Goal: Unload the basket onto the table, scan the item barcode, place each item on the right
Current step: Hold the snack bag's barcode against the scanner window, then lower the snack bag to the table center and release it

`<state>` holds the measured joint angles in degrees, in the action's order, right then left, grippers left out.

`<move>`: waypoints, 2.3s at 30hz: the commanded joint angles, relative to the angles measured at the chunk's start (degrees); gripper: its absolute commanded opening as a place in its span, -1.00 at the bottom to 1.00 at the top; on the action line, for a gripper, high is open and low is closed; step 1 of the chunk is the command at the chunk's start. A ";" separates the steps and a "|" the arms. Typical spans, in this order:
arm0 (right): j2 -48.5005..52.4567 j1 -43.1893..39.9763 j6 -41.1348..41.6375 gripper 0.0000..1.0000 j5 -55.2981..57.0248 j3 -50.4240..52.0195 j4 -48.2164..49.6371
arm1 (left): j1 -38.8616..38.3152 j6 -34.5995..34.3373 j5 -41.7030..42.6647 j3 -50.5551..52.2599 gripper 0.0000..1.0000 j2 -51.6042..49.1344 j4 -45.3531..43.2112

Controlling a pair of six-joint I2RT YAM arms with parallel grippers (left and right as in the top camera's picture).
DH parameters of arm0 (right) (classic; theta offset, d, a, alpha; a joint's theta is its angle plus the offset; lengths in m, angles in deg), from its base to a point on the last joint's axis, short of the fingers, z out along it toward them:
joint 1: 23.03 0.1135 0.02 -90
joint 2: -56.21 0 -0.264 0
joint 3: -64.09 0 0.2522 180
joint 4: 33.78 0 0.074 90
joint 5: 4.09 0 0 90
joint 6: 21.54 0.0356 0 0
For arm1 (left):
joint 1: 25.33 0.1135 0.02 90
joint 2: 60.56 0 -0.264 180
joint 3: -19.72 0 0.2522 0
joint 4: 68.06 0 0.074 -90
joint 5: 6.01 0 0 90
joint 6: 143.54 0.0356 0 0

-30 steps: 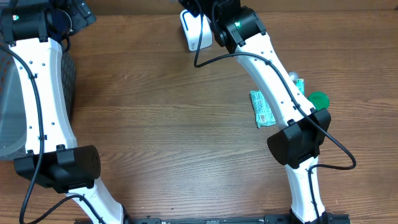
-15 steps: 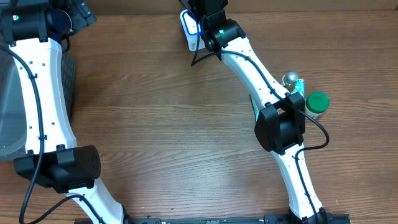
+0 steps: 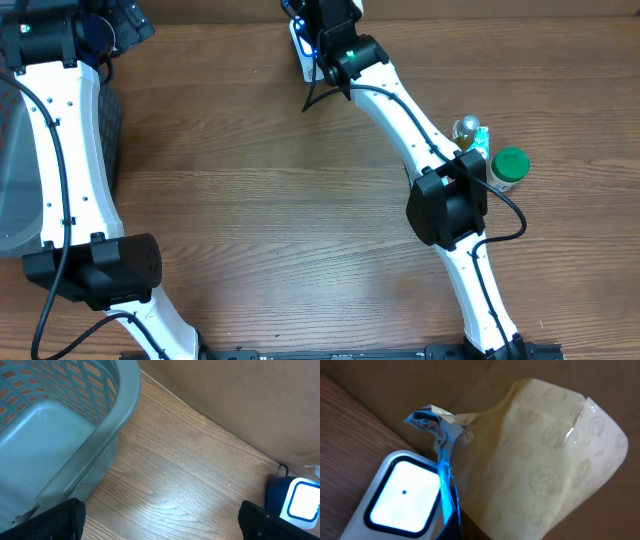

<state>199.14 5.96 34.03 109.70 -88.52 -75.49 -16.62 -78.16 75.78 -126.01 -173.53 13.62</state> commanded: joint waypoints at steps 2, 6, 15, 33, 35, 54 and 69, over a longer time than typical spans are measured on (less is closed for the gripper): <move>-0.83 1.86 3.39 -0.93 -0.92 -0.98 -1.44 | -0.09 0.87 -0.33 -0.85 0.99 0.15 0.00; -0.83 2.97 3.39 -0.93 -0.92 -0.98 -4.24 | -0.11 0.87 -0.33 -0.85 0.99 0.15 0.00; -0.83 3.56 12.44 -0.93 -7.87 -0.98 -9.22 | -0.11 0.87 -0.33 -0.85 0.99 0.15 0.00; -17.27 -3.06 26.80 -0.93 -30.47 -1.01 -36.94 | -0.11 0.87 -0.33 -0.85 0.99 0.15 0.00; -17.55 -4.66 27.19 -0.93 -36.57 -1.01 -43.23 | -0.11 0.87 -0.33 -0.85 0.99 0.15 -0.02; -15.45 -9.25 33.20 -0.84 -43.89 8.39 -69.11 | -0.09 0.87 -0.33 -0.85 0.99 0.15 -0.02; -15.45 -9.25 33.22 1.00 -33.27 13.92 -60.72 | -0.09 0.87 -0.33 -0.85 0.99 0.15 0.00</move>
<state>183.52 -3.48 67.01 72.54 -74.88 -138.85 -16.62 -78.16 75.78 -125.98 -173.53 13.64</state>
